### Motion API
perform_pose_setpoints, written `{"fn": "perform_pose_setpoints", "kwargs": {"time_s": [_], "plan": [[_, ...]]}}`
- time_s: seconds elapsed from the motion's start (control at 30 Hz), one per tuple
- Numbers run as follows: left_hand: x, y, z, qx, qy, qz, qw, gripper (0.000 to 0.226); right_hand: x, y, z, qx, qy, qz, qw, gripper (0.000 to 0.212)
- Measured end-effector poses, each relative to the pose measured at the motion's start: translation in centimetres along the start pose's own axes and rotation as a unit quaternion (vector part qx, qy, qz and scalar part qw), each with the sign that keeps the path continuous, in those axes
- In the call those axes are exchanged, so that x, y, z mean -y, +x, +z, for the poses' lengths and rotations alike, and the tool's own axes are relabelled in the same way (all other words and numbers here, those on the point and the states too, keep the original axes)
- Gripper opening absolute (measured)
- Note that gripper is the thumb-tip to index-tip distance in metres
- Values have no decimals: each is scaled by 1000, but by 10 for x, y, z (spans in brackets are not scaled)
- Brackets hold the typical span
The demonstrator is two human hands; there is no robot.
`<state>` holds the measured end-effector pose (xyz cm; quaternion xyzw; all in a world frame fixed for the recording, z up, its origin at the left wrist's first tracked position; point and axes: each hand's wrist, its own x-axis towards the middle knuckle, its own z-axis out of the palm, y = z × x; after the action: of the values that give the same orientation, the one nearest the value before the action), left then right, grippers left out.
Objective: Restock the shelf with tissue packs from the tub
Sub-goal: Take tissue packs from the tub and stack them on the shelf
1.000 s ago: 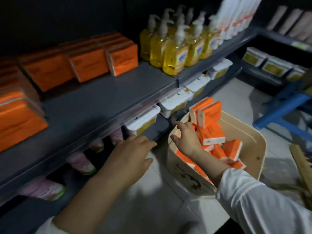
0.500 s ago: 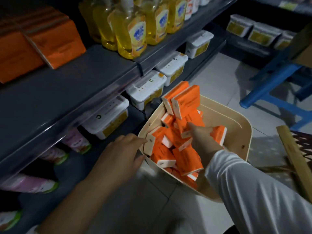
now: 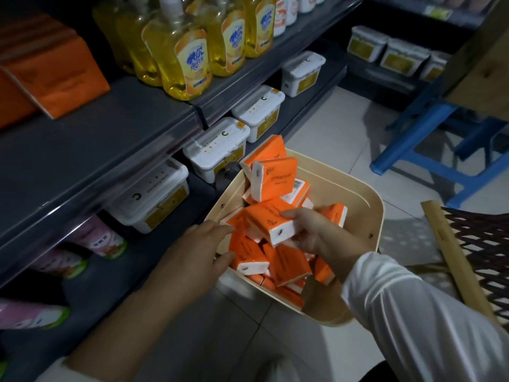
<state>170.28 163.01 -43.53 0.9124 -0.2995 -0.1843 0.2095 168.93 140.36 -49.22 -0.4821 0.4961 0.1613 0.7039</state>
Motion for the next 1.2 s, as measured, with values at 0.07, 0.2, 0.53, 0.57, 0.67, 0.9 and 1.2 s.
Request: {"fn": "perform_pose_setpoints", "kwargs": {"time_s": [0.07, 0.2, 0.53, 0.57, 0.67, 0.9, 1.2], "plan": [[-2, -1, 2, -2, -54, -26, 998, 49, -5, -16, -3, 30, -32, 21, 999, 7], [-4, -1, 8, 1, -238, -176, 955, 40, -13, -37, -2, 123, -76, 34, 989, 18], [18, 10, 1, -210, -505, -257, 797, 59, -16, -30, 49, 52, -175, -236, 954, 36], [23, 10, -2, -231, -494, -259, 797, 64, -15, -21, 46, -62, -234, -298, 923, 44], [33, 9, -7, -248, -496, -261, 790, 71, -12, 2, 31, -187, -354, -363, 841, 73], [42, 3, -11, -219, -485, -262, 805, 67, -15, 28, 28, -160, -553, -423, 699, 72], [36, -12, -30, -251, -431, -236, 834, 64, 0, 14, 21, -130, -433, -406, 794, 37]]}}
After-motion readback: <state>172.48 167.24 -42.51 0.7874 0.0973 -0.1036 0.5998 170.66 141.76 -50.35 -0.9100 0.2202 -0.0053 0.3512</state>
